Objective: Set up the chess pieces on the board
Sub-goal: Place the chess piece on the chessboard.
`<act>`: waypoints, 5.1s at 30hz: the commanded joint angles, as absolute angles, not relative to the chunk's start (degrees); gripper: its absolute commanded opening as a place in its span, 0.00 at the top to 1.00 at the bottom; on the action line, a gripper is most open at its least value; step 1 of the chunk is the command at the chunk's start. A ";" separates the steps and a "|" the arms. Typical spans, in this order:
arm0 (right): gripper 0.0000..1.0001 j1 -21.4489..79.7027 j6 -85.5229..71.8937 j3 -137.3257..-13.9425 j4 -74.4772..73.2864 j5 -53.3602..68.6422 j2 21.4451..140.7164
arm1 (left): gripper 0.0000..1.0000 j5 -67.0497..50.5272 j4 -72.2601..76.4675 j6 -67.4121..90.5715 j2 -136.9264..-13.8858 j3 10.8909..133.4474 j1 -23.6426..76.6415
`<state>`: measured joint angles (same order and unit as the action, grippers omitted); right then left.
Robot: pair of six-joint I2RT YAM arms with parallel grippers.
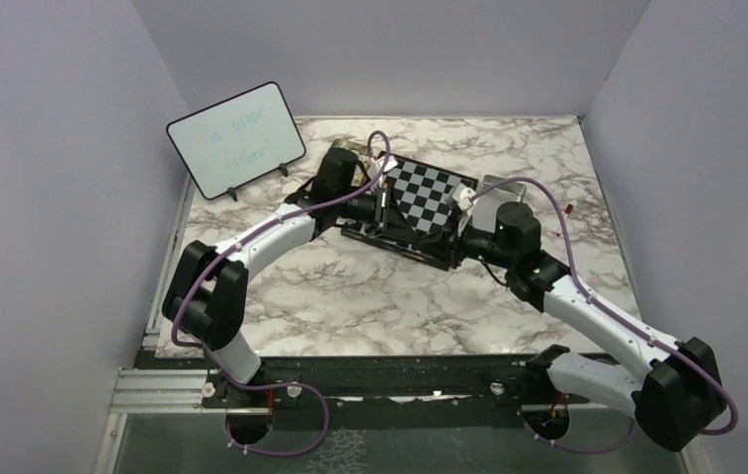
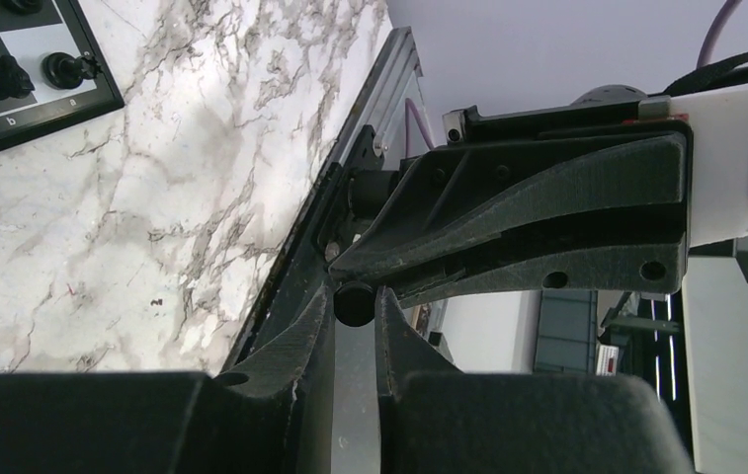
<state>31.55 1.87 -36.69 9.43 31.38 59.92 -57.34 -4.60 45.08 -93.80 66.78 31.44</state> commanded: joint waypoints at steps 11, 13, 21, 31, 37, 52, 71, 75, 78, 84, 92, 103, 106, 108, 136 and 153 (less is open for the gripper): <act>0.62 31.96 -10.38 -27.34 30.04 22.00 49.97 | 0.99 -55.59 17.10 68.42 -86.67 59.46 31.29; 0.63 31.91 -3.54 -23.65 37.19 25.34 47.52 | 0.99 -55.15 18.40 70.67 -85.98 59.45 31.29; 0.70 31.93 20.46 -19.15 47.82 34.45 45.42 | 0.99 -54.95 20.11 75.62 -83.19 60.84 31.29; 0.75 31.92 23.36 -20.65 53.29 33.54 47.63 | 0.99 -56.68 20.91 77.52 -83.37 60.83 31.37; 0.72 31.92 23.47 -21.72 53.59 34.27 49.17 | 1.00 -56.99 21.50 78.01 -82.82 60.27 31.38; 0.72 31.93 22.87 -23.72 54.46 35.76 52.75 | 1.00 -57.55 22.41 78.57 -82.35 60.33 32.34; 0.79 31.93 18.34 -21.87 57.43 35.31 51.34 | 1.00 -55.46 22.68 78.38 -82.18 58.92 32.32; 0.79 31.95 18.05 -22.23 57.61 35.41 51.84 | 1.00 -55.55 22.68 78.38 -82.27 59.06 32.36; 0.90 31.95 17.77 -22.15 57.87 35.30 51.95 | 1.00 -55.52 22.68 78.31 -82.22 58.82 32.35; 0.99 31.94 14.99 -22.27 57.52 34.58 51.62 | 0.84 -54.46 22.68 77.49 -82.18 57.98 32.14; 0.99 31.90 4.25 -27.28 41.91 26.93 49.83 | 0.09 -51.19 19.19 68.86 -82.95 59.68 28.65; 0.99 31.90 -11.24 -41.36 10.47 8.23 53.21 | 0.01 -37.60 -12.40 36.99 -84.38 68.51 18.77; 0.99 31.93 -12.47 -48.24 -0.50 6.99 58.77 | 0.01 -28.43 -18.59 27.11 -82.30 68.53 18.72; 0.99 31.90 -13.80 -52.79 -6.76 6.07 62.70 | 0.01 -22.89 -19.88 22.95 -79.83 66.52 18.72; 0.99 35.22 -15.33 -111.20 -56.78 2.85 122.42 | 0.01 3.24 -15.89 5.42 -57.81 46.76 21.44; 0.96 35.58 -14.68 -116.23 -59.96 2.11 129.16 | 0.01 3.34 -16.08 5.45 -57.35 46.93 21.80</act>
